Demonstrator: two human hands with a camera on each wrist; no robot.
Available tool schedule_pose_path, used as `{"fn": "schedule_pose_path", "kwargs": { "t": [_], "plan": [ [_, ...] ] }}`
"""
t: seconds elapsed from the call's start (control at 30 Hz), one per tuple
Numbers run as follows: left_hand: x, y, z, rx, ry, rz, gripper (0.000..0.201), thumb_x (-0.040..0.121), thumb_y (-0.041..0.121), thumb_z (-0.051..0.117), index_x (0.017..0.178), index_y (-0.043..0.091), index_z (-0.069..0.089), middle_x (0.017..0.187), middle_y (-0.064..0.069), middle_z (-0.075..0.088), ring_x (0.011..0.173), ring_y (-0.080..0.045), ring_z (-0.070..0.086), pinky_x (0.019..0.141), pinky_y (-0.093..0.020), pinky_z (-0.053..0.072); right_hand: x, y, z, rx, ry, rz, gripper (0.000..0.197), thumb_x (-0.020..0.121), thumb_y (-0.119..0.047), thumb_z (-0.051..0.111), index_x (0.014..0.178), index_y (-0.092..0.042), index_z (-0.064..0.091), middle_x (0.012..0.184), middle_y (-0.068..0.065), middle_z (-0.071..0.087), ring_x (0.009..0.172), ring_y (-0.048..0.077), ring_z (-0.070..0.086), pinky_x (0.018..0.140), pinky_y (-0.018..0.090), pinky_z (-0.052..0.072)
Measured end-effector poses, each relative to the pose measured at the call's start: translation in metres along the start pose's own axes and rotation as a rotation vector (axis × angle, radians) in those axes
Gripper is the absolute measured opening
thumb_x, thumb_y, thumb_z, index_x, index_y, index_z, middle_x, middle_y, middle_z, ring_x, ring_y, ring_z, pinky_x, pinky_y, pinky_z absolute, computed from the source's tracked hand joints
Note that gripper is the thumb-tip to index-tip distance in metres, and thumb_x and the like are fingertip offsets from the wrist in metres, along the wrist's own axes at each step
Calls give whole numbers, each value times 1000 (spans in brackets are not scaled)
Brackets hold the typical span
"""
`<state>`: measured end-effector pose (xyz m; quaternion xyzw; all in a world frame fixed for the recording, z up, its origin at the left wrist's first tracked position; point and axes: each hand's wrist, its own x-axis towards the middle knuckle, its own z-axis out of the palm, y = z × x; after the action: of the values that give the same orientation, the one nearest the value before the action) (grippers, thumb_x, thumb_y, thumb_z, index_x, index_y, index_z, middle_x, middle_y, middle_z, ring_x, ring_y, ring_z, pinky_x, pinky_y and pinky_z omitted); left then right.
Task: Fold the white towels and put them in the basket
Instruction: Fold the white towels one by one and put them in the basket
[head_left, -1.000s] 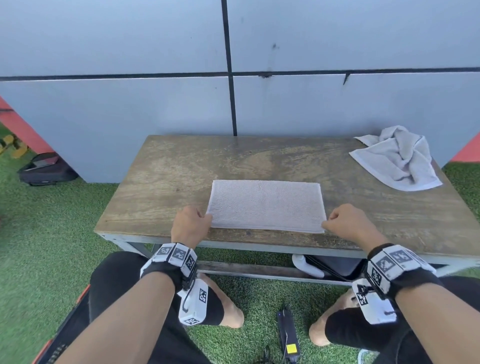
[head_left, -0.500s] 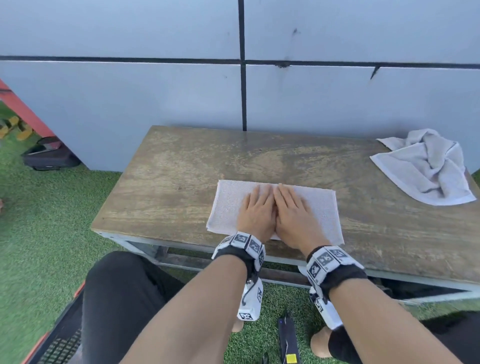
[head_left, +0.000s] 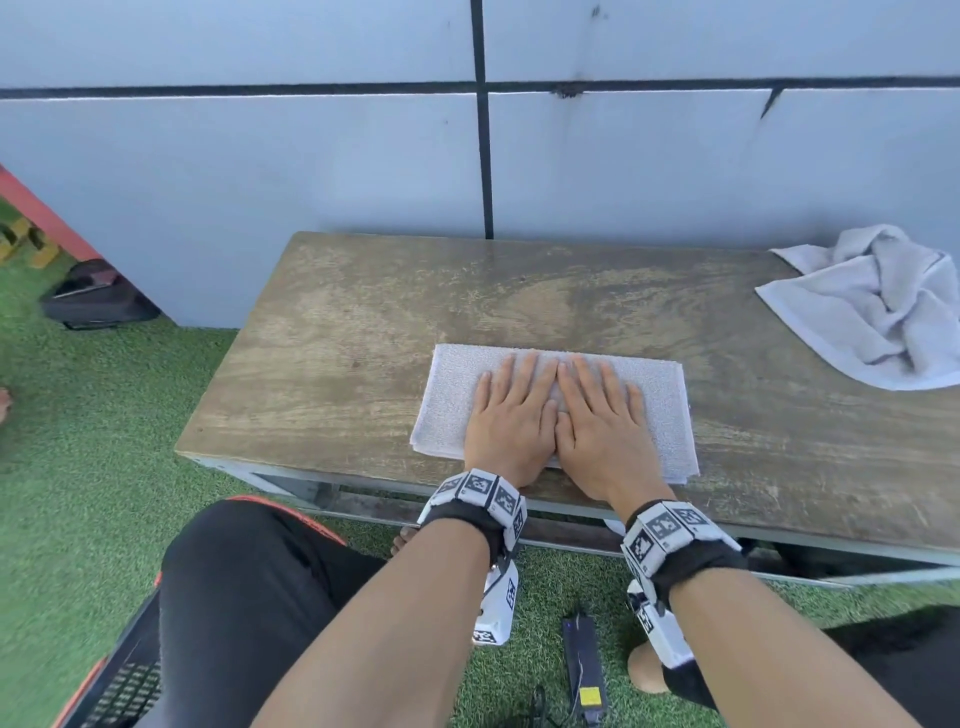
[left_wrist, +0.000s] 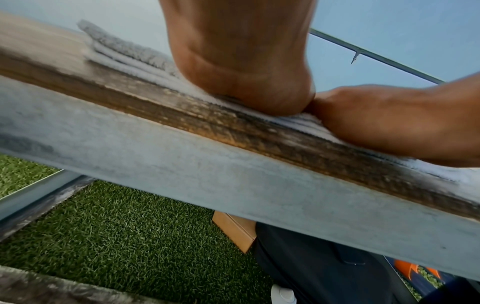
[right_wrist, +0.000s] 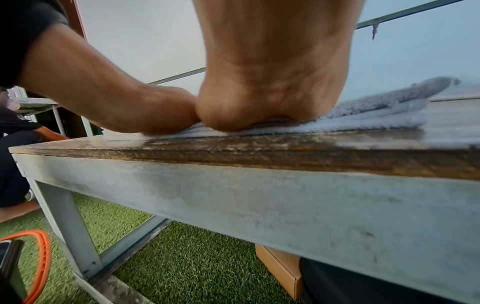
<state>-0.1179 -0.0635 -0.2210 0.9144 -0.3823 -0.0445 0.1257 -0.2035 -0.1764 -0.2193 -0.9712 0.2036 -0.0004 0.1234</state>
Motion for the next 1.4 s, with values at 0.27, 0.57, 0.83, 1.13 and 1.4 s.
{"fn": "schedule_pose_path", "kwargs": {
  "t": [0.27,0.57,0.83,1.13,1.4],
  "plan": [
    [-2,-8,-1,-10,-11,-51,59,103,53,19,158,37,8,168,6,-1,154,-17,-8,125,-44,-3,-3,8,-3,3,18,58,65,99,-56,17,158,-34,3,167,-4,-8,153,19,-11,124,45,-2],
    [-4,-26,-4,-16,-9,-89,66,99,65,21,158,39,4,168,7,-3,154,-16,-9,125,-43,-3,-7,24,-8,-12,8,100,72,95,-69,12,158,-35,-4,166,-6,-12,152,17,-15,124,43,-3],
    [-6,-41,-10,-23,-14,-117,65,100,64,18,158,40,1,167,9,-5,154,-16,-10,125,-41,-4,-10,33,-12,-36,7,136,77,95,-70,12,158,-29,-5,166,-3,-14,152,18,-14,124,42,-4],
    [-8,-48,-12,-24,-36,-116,65,100,64,16,158,40,-1,167,8,-6,154,-16,-11,125,-41,-2,-15,50,-11,12,24,201,78,96,-66,12,159,-23,-5,166,-6,-16,151,14,-18,124,44,2],
    [-15,-61,-21,2,-62,-160,64,99,65,13,157,42,-6,167,10,-11,153,-14,-13,125,-44,-2,-18,52,-13,23,11,223,75,99,-61,12,159,-20,-6,166,-5,-15,151,12,-18,124,43,0]
  ]
}}
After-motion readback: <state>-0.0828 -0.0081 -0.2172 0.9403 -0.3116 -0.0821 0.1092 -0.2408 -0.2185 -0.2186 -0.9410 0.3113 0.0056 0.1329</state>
